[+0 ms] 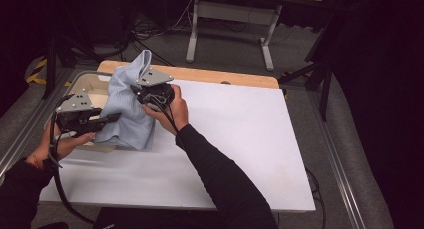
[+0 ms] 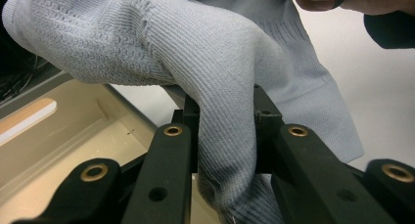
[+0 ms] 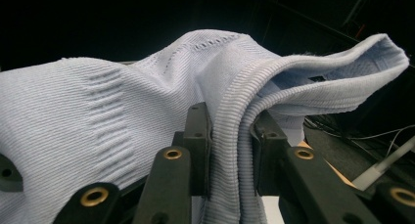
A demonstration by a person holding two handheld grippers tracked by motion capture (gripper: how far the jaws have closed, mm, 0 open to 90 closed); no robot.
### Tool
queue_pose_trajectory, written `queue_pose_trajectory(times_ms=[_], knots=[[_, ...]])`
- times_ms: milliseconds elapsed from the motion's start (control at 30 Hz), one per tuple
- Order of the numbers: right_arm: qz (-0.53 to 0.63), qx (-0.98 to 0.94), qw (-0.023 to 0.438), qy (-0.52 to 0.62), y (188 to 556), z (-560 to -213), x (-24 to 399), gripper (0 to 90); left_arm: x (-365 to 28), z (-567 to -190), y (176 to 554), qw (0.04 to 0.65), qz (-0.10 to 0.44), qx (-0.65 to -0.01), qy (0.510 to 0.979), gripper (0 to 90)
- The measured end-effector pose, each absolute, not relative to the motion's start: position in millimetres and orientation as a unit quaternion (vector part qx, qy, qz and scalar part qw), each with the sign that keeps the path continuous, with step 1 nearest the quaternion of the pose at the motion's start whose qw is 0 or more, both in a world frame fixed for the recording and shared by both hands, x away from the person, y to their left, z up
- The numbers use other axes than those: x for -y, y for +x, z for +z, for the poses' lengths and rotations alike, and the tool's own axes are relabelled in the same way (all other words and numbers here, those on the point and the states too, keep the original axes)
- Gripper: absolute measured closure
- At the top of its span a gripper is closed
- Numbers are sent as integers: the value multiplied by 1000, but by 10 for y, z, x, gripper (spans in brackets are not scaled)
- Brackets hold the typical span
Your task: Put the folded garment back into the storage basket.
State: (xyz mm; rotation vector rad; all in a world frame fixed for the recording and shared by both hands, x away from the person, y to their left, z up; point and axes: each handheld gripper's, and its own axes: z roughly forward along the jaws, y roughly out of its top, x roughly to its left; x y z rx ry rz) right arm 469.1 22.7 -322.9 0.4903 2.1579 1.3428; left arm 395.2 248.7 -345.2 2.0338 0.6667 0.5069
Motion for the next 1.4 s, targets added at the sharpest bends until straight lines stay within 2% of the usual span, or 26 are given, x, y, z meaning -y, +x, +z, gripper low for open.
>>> queue_pose_trajectory(times_ms=[800, 1200, 1400], knots=[[506, -802, 269, 169, 4869, -3234, -797, 732, -2962, -3443, 4005, 428, 240, -307, 816, 752], [506, -802, 264, 176, 4961, -3301, -1043, 732, -3133, -3468, 4069, 400, 249, -327, 819, 751], [511, -801, 248, 189, 5040, -3367, -1136, 732, -3177, -3471, 4110, 372, 260, -334, 826, 750]])
